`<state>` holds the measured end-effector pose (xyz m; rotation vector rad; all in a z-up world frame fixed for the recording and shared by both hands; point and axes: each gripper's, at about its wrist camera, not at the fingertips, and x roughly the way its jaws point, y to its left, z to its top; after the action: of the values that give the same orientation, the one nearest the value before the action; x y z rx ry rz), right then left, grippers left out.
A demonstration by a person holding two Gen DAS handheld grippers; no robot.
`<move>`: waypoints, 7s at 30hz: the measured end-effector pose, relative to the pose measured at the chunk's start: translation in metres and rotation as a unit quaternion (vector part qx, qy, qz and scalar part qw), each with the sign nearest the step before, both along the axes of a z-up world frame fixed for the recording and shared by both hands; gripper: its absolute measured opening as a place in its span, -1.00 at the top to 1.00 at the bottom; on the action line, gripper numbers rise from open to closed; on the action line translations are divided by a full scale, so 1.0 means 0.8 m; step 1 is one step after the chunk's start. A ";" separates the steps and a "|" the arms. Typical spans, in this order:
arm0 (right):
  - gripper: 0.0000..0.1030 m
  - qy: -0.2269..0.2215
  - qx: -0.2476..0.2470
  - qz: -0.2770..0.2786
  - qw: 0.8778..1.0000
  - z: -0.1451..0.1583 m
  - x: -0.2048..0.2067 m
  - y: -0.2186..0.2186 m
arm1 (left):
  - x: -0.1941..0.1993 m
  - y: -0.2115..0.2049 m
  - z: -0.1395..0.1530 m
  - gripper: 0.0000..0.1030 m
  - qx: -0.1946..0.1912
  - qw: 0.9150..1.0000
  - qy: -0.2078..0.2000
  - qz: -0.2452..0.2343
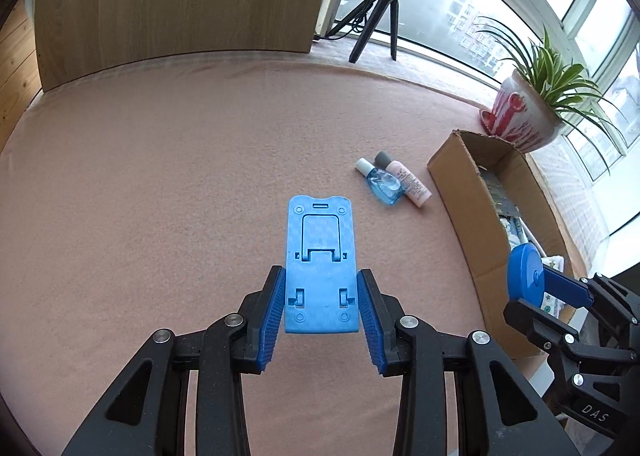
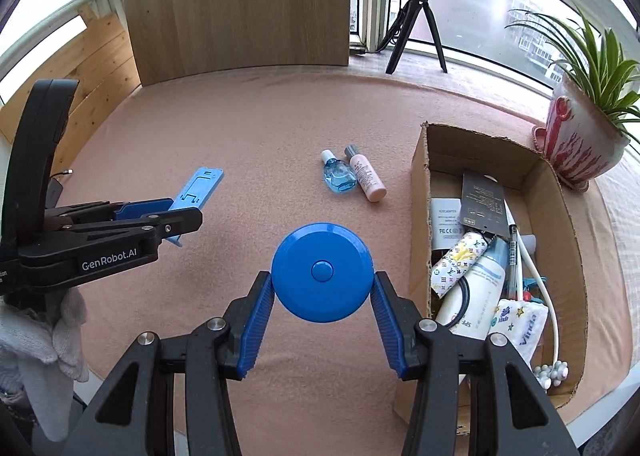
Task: Organize objects
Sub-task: 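Carry the phone stand and tape measure into the box with both tools and release, then move the left tool to the blue eye-drop bottle and pink lotion bottle, then grasp the blue eye-drop bottle with the left tool, then grasp the pink lotion bottle with the right tool, then carry both bottles into the box with both tools and release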
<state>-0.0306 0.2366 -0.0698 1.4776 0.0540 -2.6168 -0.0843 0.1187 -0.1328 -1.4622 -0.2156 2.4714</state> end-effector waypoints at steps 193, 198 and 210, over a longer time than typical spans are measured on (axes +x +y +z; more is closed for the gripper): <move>0.66 -0.083 -0.082 0.008 0.993 -0.052 -0.054 -0.058 | 0.042 -0.128 -0.038 0.49 0.039 0.996 -0.042 0.069; 0.66 -0.067 -0.088 -0.012 0.994 -0.034 -0.044 -0.024 | 0.032 -0.114 -0.047 0.51 0.018 0.997 -0.046 0.067; 0.66 -0.028 -0.109 -0.046 0.993 0.004 -0.029 0.027 | 0.023 -0.078 -0.006 0.63 0.031 0.999 -0.007 0.044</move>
<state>-0.0538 0.2584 -0.0668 1.5082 -0.3017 -2.5510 -0.0656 0.0561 -0.1373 -1.4755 -0.3627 2.4996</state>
